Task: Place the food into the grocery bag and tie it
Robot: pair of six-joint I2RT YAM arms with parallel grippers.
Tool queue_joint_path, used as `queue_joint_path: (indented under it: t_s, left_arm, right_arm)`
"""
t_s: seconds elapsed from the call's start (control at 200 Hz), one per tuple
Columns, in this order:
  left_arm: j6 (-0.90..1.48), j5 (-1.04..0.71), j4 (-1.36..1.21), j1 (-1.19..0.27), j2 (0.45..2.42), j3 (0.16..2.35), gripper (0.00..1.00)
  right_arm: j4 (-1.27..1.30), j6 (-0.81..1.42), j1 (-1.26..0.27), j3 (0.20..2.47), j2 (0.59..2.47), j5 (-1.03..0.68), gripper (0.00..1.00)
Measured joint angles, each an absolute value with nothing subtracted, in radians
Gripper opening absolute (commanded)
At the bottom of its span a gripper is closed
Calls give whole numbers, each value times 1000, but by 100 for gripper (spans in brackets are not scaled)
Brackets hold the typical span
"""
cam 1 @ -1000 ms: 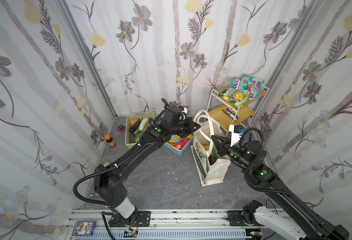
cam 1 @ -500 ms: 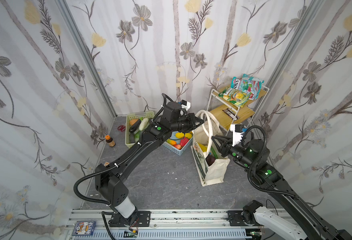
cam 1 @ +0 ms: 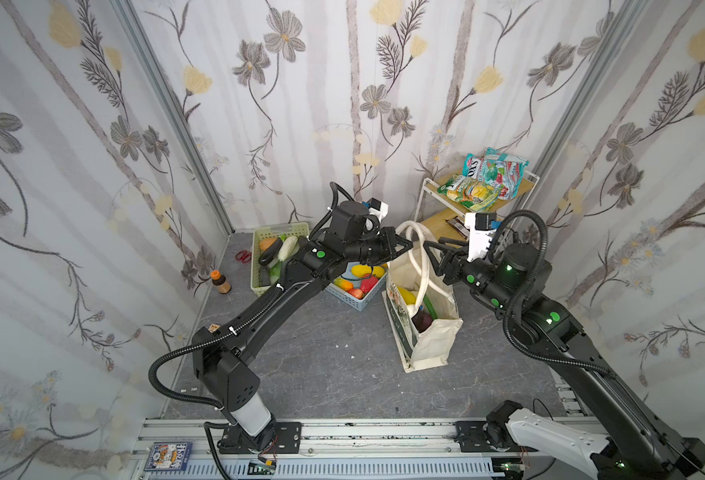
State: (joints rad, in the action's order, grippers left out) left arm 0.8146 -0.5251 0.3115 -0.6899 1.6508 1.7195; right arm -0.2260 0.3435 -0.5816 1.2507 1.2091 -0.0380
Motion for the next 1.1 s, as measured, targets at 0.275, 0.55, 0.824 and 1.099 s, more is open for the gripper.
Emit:
queue_joint_path:
  t_s: [0.275, 0.55, 0.824, 1.099]
  left_arm:
    - [803, -516, 329, -697, 1648, 1722, 0]
    - [781, -501, 353, -696, 1644, 1736, 0]
    - [740, -489, 399, -696, 1638, 1757, 0]
    - [732, -483, 426, -698, 1650, 1785, 0]
  right_arm:
    - [-323, 330, -587, 1309, 1297, 88, 29]
    - [-357, 332, -569, 1297, 1318, 90, 30]
    - [-323, 376, -492, 1234, 1213, -62, 59]
    - [-261, 377, -519, 1253, 1274, -178, 59]
